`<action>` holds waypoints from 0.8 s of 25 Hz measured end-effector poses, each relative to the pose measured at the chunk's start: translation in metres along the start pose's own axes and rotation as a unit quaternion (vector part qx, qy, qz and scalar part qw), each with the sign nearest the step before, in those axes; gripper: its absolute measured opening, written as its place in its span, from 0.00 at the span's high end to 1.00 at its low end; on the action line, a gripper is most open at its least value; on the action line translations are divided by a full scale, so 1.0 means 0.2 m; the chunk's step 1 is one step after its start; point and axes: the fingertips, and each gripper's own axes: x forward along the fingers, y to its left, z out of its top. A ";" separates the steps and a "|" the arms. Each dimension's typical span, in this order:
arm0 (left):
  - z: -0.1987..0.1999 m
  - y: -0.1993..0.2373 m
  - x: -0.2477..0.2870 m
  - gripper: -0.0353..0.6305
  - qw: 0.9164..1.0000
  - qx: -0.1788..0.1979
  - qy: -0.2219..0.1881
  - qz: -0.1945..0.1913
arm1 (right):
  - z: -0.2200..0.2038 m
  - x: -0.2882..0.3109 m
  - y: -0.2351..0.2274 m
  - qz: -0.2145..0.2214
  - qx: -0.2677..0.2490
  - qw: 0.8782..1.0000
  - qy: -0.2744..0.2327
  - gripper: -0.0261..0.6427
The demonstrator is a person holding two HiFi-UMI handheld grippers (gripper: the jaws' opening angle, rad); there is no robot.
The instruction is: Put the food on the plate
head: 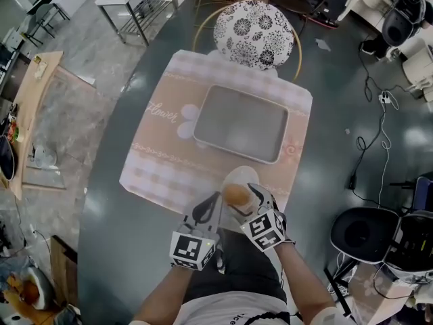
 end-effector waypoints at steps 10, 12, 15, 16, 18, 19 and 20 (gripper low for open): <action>0.29 -0.21 -0.20 0.94 1.000 0.012 0.009 -0.020 | 0.35 -0.45 0.11 0.018 0.033 0.998 -0.057 0.47; 0.35 -0.26 -0.22 0.94 0.999 0.021 0.007 -0.028 | 0.44 -0.54 0.13 0.022 0.036 0.996 -0.077 0.48; 0.44 -0.32 -0.27 0.94 0.999 0.032 0.001 -0.038 | 0.55 -0.67 0.15 0.017 0.029 0.994 -0.107 0.49; 0.46 -0.34 -0.28 0.94 0.999 0.035 0.000 -0.039 | 0.59 -0.72 0.16 0.013 0.025 0.993 -0.115 0.50; 0.51 -0.36 -0.33 0.94 0.999 0.038 -0.001 -0.039 | 0.66 -0.80 0.17 0.001 0.017 0.991 -0.133 0.65; 0.53 -0.37 -0.35 0.94 0.999 0.039 -0.002 -0.037 | 0.69 -0.84 0.18 -0.006 0.015 0.990 -0.142 0.74; 0.55 -0.37 -0.38 0.94 0.999 0.040 -0.005 -0.036 | 0.73 -0.88 0.19 -0.011 0.015 0.988 -0.152 0.78</action>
